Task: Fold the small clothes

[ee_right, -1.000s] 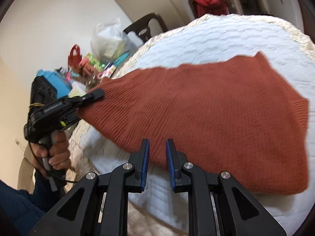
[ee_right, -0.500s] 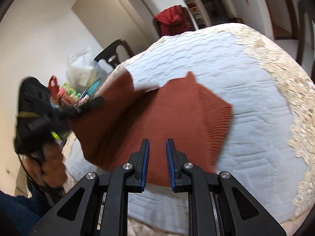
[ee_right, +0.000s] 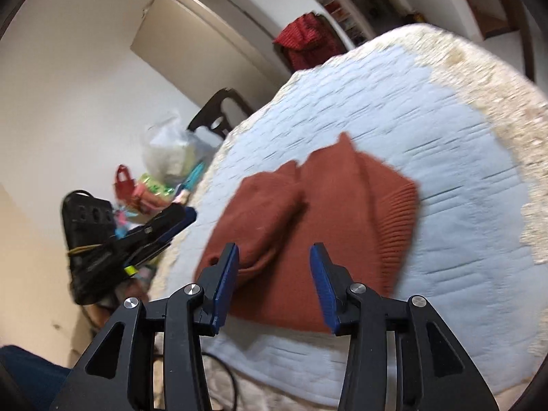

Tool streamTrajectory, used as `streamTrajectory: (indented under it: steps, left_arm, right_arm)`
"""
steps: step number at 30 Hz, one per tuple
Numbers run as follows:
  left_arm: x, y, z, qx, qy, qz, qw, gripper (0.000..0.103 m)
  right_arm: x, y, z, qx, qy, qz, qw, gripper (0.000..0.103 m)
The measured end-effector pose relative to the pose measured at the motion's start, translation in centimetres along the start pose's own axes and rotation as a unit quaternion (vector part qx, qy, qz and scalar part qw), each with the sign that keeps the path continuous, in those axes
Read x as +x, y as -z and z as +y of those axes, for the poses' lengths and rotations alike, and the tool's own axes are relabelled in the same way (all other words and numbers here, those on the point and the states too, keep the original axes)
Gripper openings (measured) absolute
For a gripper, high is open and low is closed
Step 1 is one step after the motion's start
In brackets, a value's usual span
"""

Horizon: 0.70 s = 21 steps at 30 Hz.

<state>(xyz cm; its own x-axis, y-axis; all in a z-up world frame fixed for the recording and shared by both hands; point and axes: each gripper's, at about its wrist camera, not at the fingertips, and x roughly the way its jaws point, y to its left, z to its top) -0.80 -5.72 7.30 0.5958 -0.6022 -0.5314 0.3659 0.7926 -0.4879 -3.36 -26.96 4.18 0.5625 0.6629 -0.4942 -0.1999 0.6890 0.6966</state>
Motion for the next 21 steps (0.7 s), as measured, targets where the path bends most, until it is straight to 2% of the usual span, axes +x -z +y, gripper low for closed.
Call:
streamTrajectory:
  steps: [4, 10, 14, 21]
  left_arm:
    - [0.8, 1.8, 1.3, -0.005, -0.018, 0.022, 0.9996, 0.035]
    - [1.2, 3.0, 1.5, 0.012, -0.024, 0.014, 0.9995, 0.035]
    - [1.5, 3.0, 1.7, 0.013, -0.021, 0.014, 0.9996, 0.035]
    - [1.5, 3.1, 1.9, 0.012, -0.015, 0.013, 0.9997, 0.035]
  right_arm:
    - [2.2, -0.3, 0.1, 0.027, -0.037, 0.032, 0.998, 0.044]
    - [4.9, -0.8, -0.4, 0.055, -0.024, 0.083, 0.995, 0.045]
    - [5.7, -1.1, -0.3, 0.069, -0.048, 0.098, 0.992, 0.045]
    - [7.3, -2.0, -1.4, 0.105, -0.058, 0.113, 0.986, 0.045]
